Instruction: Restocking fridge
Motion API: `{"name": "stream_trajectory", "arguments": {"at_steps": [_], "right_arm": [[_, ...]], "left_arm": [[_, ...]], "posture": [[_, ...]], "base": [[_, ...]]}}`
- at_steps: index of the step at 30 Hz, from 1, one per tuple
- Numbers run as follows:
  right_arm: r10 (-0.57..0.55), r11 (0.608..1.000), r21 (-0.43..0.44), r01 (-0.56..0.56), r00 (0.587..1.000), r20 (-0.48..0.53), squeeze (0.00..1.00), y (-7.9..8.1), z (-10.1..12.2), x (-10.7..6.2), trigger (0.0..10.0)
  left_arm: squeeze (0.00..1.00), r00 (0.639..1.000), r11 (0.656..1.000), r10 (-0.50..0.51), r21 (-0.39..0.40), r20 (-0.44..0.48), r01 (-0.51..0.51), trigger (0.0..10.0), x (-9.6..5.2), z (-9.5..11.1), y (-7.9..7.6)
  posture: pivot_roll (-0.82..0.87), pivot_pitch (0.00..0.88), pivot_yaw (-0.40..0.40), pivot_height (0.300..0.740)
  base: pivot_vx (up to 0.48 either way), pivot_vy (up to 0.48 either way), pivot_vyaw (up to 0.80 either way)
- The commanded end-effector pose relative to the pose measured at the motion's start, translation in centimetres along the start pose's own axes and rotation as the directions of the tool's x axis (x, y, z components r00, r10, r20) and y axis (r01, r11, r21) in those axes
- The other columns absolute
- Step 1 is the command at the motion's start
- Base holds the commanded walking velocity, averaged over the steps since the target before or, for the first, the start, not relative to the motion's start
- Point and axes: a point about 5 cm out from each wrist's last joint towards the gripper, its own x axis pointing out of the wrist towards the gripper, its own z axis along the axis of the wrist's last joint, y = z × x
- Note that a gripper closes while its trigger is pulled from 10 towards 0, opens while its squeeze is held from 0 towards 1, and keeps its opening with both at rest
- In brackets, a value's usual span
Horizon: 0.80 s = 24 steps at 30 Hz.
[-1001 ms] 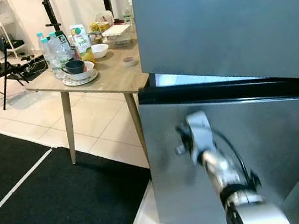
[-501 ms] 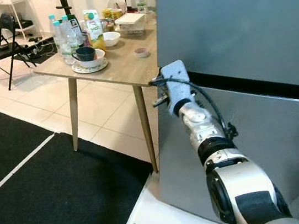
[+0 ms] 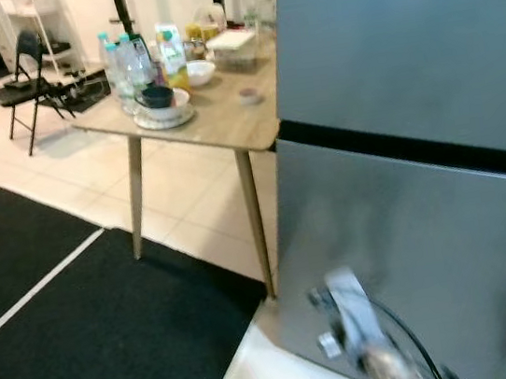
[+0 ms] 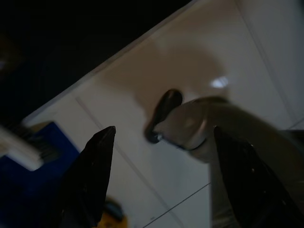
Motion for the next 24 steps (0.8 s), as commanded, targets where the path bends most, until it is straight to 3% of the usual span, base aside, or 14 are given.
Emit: {"name": "stream_trajectory", "arguments": {"at_steps": [1,2,3,4,7,14,24], "right_arm": [[-0.021,1.0,-0.022,0.02,0.998,-0.053,0.0,-0.3,-1.0,-0.2,10.0],[-0.036,0.999,-0.025,0.033,0.988,-0.152,0.0,-0.5,-4.2,-1.0,10.0],[-0.036,0.999,-0.025,0.033,0.988,-0.152,0.0,-0.5,-4.2,-1.0,10.0],[-0.048,0.999,-0.02,0.045,0.962,-0.269,0.0,-0.9,-8.1,-2.5,10.0],[-0.058,0.998,0.003,0.062,0.952,-0.3,0.0,-1.2,-9.3,-3.1,10.0],[-0.079,0.997,0.0,0.082,0.958,-0.275,0.0,-2.1,-8.5,-3.0,10.0],[-0.04,0.999,-0.039,0.031,0.966,-0.256,0.0,-1.0,-7.5,-2.3,10.0]], "left_arm": [[0.0,1.0,1.0,0.005,0.015,-0.02,-0.004,10.0,0.0,-0.3,0.0],[0.0,1.0,1.0,0.003,0.019,-0.02,-0.002,10.0,0.0,-0.1,0.0],[0.0,1.0,1.0,0.003,0.019,-0.02,-0.002,10.0,0.0,-0.1,0.0],[0.0,1.0,1.0,-0.001,0.031,-0.023,0.002,10.0,0.2,0.2,-0.3],[0.0,1.0,0.999,-0.007,0.044,-0.027,0.008,10.0,0.3,0.3,-0.5],[0.0,0.999,0.997,-0.024,0.073,-0.023,0.025,10.0,0.5,0.9,-1.2],[0.0,1.0,0.997,-0.007,0.079,-0.022,0.008,10.0,0.8,1.2,-1.9]], "posture": [[-0.03,0.0,-0.012,0.74],[-0.04,0.0,-0.01,0.74],[-0.04,0.0,-0.01,0.74],[-0.04,0.0,-0.008,0.74],[-0.05,0.0,-0.004,0.74],[-0.07,0.0,0.004,0.74],[-0.08,0.0,0.002,0.74]], "base": [[0.0,0.0,0.79],[0.0,0.0,0.77],[0.0,0.0,0.77],[0.0,0.0,0.76],[0.0,0.0,0.76],[0.0,0.0,0.76],[0.0,0.0,0.76]]}}
